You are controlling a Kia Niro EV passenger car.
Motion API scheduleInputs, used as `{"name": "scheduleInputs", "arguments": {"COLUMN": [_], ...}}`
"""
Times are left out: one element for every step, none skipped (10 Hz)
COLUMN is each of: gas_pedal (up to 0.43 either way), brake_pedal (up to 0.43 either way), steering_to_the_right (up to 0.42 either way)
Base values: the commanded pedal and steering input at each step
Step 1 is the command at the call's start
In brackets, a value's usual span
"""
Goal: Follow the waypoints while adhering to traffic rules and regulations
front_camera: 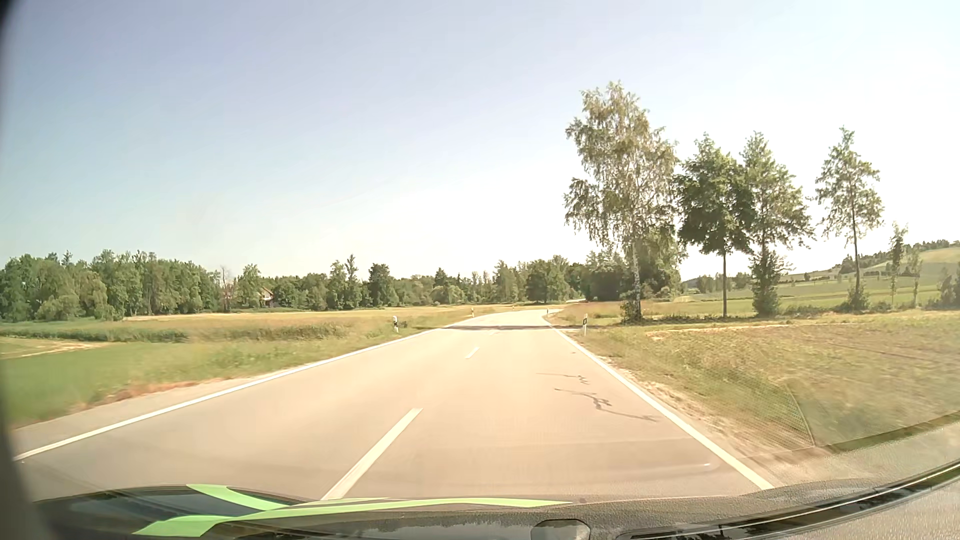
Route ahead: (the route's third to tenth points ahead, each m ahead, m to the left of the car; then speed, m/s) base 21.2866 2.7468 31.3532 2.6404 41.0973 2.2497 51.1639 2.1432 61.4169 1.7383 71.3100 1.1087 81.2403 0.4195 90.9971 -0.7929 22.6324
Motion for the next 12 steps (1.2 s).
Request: {"name": "scheduleInputs", "arguments": {"gas_pedal": [0.197, 0.209, 0.209, 0.209, 0.209, 0.197, 0.169, 0.150, 0.138, 0.130, 0.130, 0.130], "brake_pedal": [0.000, 0.000, 0.000, 0.000, 0.000, 0.000, 0.000, 0.000, 0.000, 0.000, 0.000, 0.000], "steering_to_the_right": [-0.001, -0.001, -0.001, -0.001, 0.000, 0.000, 0.000, 0.000, 0.000, 0.000, 0.001, 0.001]}}
